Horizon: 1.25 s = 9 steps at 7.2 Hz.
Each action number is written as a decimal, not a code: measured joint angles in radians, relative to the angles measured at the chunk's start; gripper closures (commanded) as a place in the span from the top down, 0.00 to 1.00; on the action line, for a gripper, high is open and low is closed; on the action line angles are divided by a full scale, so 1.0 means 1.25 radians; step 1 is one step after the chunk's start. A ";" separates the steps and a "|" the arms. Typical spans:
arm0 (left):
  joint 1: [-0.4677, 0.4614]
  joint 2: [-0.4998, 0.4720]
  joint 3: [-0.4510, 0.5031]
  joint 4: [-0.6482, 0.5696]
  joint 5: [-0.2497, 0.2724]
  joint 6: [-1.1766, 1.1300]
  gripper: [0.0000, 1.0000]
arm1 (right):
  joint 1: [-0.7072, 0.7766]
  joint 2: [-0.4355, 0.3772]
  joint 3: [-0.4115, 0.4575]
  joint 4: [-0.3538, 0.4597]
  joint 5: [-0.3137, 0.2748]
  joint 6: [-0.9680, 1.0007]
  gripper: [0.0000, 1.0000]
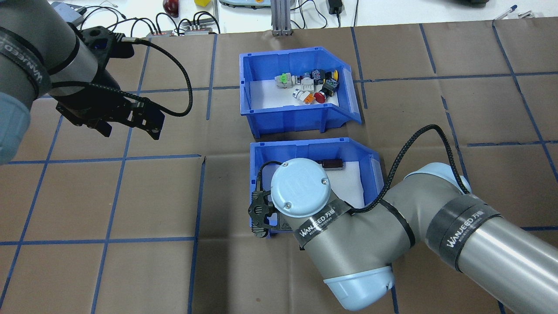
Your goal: Place button box in front
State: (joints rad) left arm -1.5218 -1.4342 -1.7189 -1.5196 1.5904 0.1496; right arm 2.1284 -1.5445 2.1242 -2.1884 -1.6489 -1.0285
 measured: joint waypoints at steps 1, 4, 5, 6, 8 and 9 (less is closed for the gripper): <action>-0.001 -0.006 0.010 -0.004 -0.001 -0.003 1.00 | 0.000 0.005 0.000 -0.001 -0.001 0.000 0.48; -0.003 -0.009 0.015 -0.012 -0.002 -0.011 1.00 | -0.006 0.007 -0.004 0.000 -0.001 0.006 1.00; -0.004 -0.010 0.015 -0.013 -0.002 -0.012 1.00 | -0.014 -0.003 -0.007 0.005 -0.002 0.009 1.00; -0.004 -0.010 0.015 -0.013 -0.002 -0.012 1.00 | -0.030 -0.026 -0.017 0.031 -0.002 0.011 1.00; -0.004 -0.009 0.015 -0.013 -0.001 -0.012 1.00 | -0.105 -0.085 -0.076 0.175 0.005 0.012 1.00; -0.004 -0.009 0.015 -0.013 -0.001 -0.012 1.00 | -0.157 -0.106 -0.116 0.249 0.009 0.023 1.00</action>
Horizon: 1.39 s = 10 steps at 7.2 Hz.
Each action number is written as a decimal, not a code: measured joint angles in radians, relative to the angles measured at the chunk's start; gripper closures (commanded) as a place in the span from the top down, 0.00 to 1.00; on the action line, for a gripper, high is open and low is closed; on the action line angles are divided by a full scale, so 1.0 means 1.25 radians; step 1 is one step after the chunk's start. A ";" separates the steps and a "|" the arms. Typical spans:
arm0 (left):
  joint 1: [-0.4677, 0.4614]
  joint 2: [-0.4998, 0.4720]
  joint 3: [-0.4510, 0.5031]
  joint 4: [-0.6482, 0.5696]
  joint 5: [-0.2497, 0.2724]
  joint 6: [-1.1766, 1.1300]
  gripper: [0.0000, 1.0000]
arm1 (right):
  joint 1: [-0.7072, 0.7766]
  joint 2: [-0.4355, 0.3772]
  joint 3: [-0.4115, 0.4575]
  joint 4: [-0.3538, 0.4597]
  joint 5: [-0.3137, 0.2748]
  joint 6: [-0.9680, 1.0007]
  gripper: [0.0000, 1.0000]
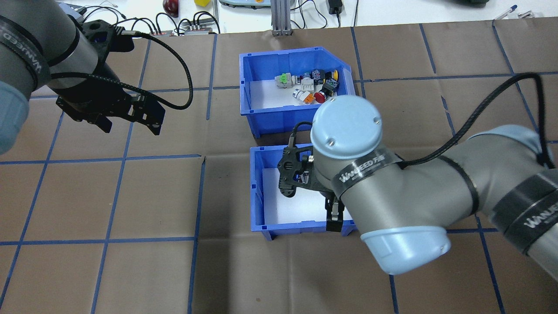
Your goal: Place button box in front
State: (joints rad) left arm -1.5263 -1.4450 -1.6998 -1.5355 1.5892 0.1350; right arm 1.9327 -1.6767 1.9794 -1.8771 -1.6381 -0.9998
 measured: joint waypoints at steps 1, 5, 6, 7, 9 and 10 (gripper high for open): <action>0.000 0.000 -0.001 0.000 0.000 0.000 1.00 | -0.051 -0.011 -0.036 0.039 0.003 0.026 1.00; 0.000 0.000 -0.005 0.002 0.000 -0.001 1.00 | -0.229 0.013 -0.169 0.065 0.039 0.224 1.00; 0.000 0.000 -0.006 0.002 0.001 -0.001 1.00 | -0.252 0.040 -0.204 0.067 0.043 0.295 1.00; 0.000 0.000 -0.006 0.002 0.001 -0.001 1.00 | -0.264 0.067 -0.239 0.089 0.045 0.373 1.00; 0.000 0.000 -0.006 0.003 0.000 -0.001 1.00 | -0.275 0.110 -0.325 0.197 0.045 0.591 1.00; 0.000 0.000 -0.006 0.003 0.000 0.000 1.00 | -0.289 0.129 -0.361 0.247 0.044 0.667 1.00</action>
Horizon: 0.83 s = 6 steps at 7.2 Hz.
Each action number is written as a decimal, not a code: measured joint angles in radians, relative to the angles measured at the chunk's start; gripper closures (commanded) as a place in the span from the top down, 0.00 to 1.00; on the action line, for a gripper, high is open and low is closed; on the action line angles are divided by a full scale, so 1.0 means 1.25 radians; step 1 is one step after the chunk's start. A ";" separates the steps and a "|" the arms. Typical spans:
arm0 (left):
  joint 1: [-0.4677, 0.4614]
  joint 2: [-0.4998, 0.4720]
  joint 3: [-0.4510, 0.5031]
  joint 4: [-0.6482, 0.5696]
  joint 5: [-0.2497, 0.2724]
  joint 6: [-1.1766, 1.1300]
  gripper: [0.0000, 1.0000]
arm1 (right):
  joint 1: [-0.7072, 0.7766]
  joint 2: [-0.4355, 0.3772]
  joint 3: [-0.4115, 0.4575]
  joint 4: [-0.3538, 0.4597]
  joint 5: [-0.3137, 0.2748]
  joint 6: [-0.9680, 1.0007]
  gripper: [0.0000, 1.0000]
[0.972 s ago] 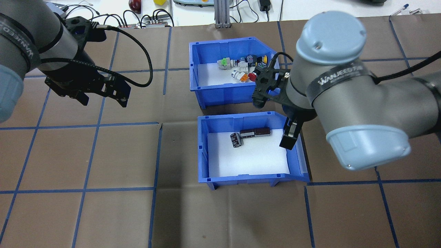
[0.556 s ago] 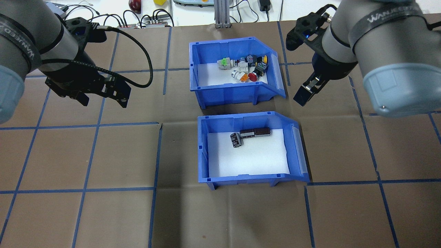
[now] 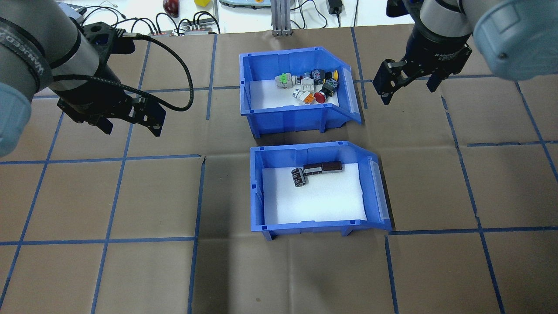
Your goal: Place button box in front
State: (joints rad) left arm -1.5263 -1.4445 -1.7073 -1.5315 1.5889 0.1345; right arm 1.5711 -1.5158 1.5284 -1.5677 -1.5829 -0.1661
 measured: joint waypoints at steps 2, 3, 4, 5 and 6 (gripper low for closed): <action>0.001 0.004 -0.001 0.001 0.003 0.000 1.00 | -0.020 0.006 -0.014 0.039 -0.006 0.094 1.00; 0.002 0.007 -0.001 0.002 0.006 0.000 1.00 | -0.022 0.004 -0.005 0.039 -0.006 0.129 1.00; 0.003 0.009 -0.002 0.003 0.007 0.000 1.00 | -0.022 0.002 0.005 0.034 -0.003 0.144 1.00; 0.003 0.011 -0.003 0.004 0.007 0.000 1.00 | -0.022 -0.002 0.010 0.032 0.000 0.150 1.00; 0.004 0.012 -0.004 0.004 0.007 -0.001 1.00 | -0.022 -0.006 0.012 0.030 0.003 0.152 1.00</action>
